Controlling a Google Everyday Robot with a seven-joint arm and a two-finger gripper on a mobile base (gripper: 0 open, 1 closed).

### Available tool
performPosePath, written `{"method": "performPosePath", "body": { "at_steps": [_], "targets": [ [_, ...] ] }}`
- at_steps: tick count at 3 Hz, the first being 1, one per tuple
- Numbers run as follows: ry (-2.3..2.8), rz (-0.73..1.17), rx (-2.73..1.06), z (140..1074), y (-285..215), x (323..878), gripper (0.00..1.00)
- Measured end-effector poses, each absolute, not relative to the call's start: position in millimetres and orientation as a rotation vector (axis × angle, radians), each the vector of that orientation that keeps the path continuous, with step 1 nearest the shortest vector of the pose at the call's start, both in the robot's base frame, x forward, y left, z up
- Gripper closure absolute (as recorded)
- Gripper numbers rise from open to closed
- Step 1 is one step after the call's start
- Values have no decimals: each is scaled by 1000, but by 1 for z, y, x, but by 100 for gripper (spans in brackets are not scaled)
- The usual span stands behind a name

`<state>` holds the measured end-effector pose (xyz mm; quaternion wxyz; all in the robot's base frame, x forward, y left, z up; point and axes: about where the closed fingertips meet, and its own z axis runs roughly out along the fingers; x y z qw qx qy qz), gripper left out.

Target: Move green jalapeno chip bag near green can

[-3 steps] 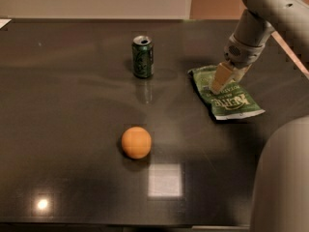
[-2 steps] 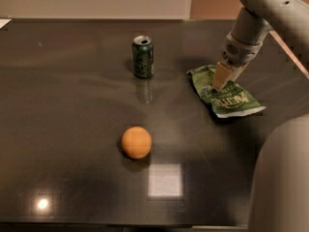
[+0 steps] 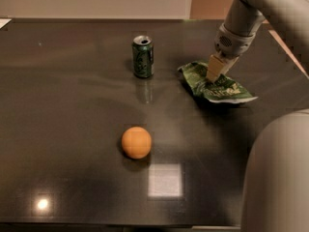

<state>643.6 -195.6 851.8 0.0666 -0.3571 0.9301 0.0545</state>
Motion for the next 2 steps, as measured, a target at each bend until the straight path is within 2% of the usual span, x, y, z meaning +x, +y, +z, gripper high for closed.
{"method": "performPosePath", "body": {
  "at_steps": [2],
  "targets": [
    [2748,202,-1109,866,-168,669,100]
  ]
}}
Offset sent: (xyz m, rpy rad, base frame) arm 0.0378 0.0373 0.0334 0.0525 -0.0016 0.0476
